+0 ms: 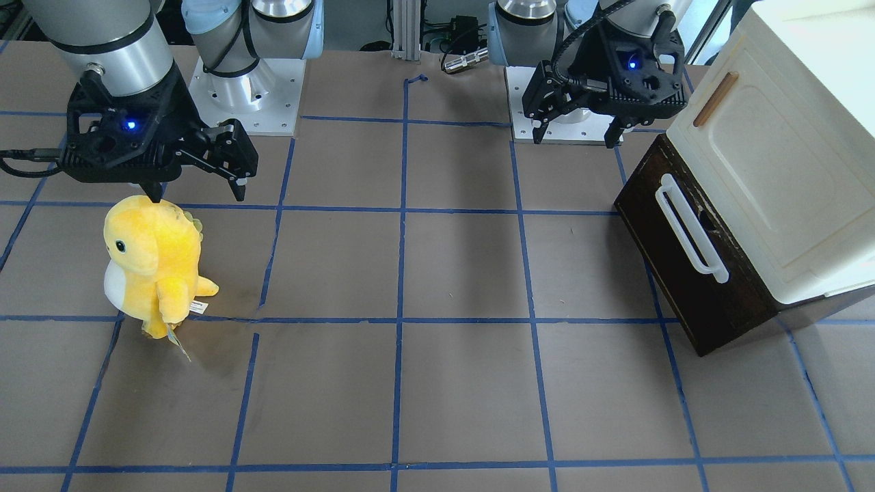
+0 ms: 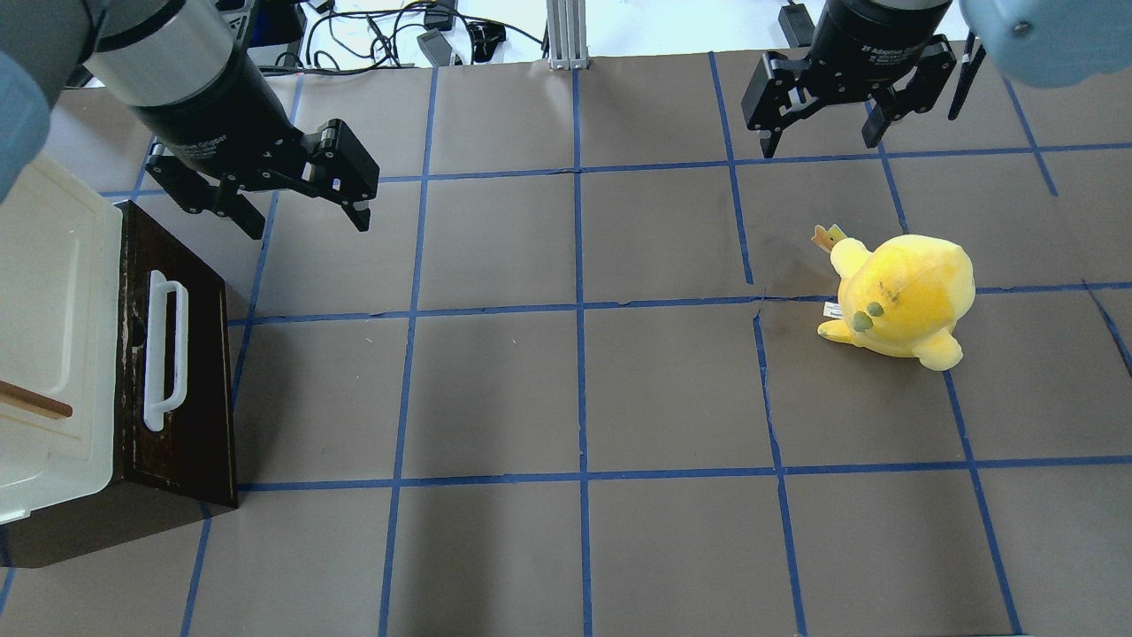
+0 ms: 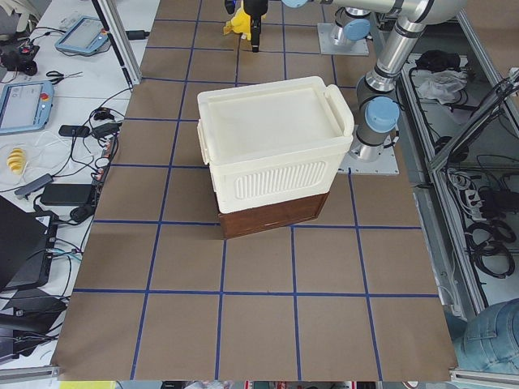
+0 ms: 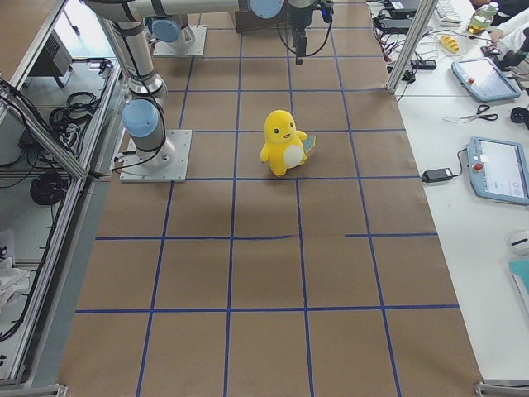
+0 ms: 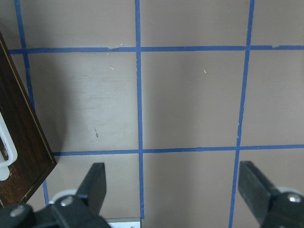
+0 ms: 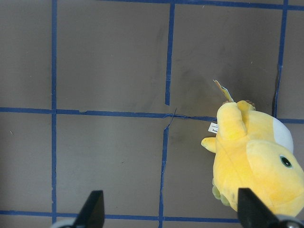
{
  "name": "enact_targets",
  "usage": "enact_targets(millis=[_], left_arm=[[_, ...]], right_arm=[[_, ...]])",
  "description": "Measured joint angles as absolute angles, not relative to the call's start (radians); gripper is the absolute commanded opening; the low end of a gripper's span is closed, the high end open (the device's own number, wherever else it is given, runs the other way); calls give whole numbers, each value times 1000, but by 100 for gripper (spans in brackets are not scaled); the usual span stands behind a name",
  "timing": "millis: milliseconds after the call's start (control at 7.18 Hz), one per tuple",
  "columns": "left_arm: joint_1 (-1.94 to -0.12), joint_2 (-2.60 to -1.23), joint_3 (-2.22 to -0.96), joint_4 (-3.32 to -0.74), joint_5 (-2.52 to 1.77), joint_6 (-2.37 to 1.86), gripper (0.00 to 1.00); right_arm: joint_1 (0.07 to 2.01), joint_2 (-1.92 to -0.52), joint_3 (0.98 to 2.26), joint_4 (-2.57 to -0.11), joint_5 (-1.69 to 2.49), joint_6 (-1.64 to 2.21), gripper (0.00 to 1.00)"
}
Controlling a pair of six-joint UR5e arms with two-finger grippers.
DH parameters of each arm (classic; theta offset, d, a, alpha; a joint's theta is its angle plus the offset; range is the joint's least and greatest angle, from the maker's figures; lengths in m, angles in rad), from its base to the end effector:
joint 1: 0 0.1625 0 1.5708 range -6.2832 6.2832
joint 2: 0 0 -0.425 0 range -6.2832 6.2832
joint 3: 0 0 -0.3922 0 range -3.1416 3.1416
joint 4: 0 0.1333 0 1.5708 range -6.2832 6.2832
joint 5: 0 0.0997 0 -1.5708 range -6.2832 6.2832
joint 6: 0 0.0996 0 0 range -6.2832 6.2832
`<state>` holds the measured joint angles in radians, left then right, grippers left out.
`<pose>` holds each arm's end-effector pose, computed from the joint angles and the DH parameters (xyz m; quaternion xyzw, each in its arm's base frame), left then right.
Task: Pull drawer sideways
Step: 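Move the left gripper down toward the white drawer handle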
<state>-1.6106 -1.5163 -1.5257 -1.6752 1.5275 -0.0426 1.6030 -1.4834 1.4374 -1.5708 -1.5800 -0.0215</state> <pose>-0.1561 -0.4605 0.5259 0.0015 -0.9998 -0.0033 0.0215 0.1495 -0.5285 0.5090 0.0267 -0.9994 0.0230 0.0045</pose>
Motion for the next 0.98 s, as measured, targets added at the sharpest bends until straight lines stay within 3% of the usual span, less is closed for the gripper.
enact_targets(millis=[975], left_arm=[[-1611, -1516, -1536, -1676, 1556, -36, 100]], right_arm=[[1603, -1483, 1437, -1571, -1580, -21, 100]])
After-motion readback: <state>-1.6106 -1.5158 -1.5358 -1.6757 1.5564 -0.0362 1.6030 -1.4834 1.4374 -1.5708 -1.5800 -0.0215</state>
